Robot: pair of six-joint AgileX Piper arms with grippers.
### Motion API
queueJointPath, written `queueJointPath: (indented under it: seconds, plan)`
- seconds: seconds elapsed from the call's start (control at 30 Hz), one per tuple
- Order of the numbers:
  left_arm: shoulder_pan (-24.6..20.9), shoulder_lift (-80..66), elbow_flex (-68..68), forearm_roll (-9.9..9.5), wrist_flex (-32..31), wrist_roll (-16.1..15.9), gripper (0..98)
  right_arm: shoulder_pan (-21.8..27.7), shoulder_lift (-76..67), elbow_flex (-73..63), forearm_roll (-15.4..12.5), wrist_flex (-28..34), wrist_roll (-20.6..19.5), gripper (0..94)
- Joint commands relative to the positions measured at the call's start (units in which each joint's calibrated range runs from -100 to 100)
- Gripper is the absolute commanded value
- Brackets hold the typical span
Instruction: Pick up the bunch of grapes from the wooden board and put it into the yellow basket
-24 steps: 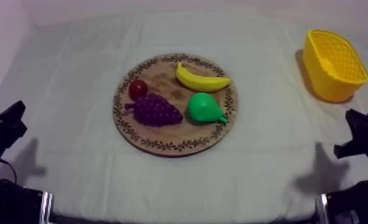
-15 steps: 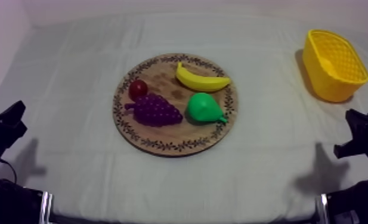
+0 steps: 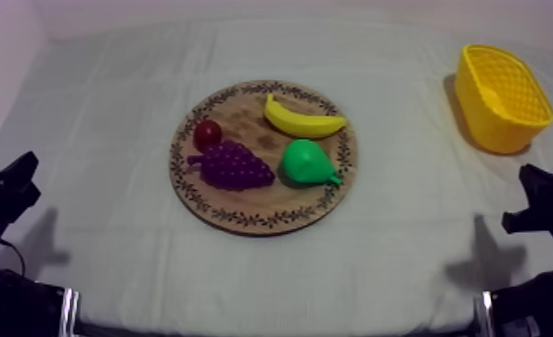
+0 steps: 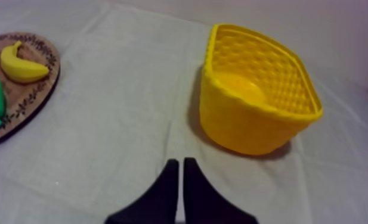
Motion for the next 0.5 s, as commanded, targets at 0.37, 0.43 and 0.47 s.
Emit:
queueJointPath:
  seconds: [0.37, 0.43, 0.47]
  plan:
    - [0.0, 0.0, 0.0, -0.04, 0.0, 0.0, 0.1, -0.4, 0.1, 0.0, -0.1, 0.7, -0.6, 0.5]
    - [0.0, 0.0, 0.0, -0.04, 0.0, 0.0, 0.1, -0.4, 0.1, -0.1, -0.1, 0.8, 0.0, 0.5]
    - [0.0, 0.0, 0.0, -0.04, 0.0, 0.0, 0.1, -0.4, 0.1, -0.1, -0.1, 0.8, 0.3, 0.5]
